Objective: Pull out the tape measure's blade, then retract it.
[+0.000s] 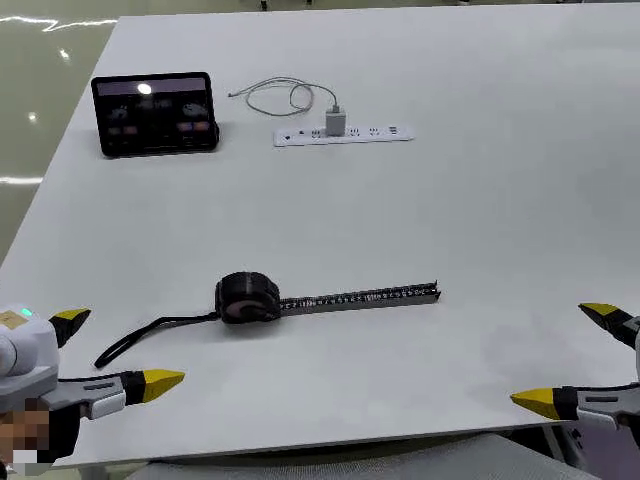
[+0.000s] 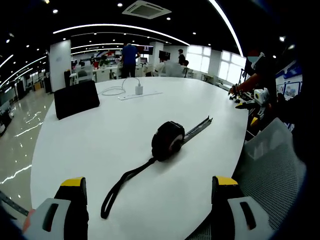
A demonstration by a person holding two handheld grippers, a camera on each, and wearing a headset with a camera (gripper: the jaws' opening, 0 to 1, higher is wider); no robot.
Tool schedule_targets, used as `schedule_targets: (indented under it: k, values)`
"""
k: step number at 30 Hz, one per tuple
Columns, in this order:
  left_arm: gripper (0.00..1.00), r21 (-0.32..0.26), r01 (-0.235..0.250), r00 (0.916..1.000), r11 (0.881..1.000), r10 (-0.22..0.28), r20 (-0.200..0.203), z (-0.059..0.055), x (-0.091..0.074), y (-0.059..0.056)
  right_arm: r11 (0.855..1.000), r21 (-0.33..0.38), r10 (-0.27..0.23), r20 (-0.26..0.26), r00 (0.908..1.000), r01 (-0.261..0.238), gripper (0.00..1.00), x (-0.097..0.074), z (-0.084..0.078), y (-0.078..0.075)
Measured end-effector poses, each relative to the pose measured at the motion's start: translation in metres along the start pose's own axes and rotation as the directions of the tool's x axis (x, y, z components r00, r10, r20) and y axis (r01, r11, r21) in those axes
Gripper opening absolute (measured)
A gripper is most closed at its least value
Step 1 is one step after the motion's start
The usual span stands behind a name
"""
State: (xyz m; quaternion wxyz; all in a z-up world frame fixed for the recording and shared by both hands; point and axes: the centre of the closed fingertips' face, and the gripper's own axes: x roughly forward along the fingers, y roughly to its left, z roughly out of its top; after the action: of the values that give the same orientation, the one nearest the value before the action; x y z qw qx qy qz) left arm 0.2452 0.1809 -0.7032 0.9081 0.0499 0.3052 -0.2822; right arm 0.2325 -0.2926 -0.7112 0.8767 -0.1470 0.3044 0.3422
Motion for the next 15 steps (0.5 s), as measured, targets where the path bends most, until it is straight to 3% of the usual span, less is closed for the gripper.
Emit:
schedule_targets:
  k: [10,15]
  values:
    - [1.0,0.031,0.01,0.9999,0.999,-0.01,-0.005,0.0038,0.0043,-0.0054,1.0,-0.014,-0.01,0.006,0.9999,0.01,1.0,-0.0024,0.0035,0.0004]
    - [1.0,0.026,-0.007,1.0,1.0,0.007,0.001,0.0078,0.0047,-0.002,1.0,0.006,-0.003,0.009,1.0,0.003,1.0,-0.002,0.0025,-0.0021]
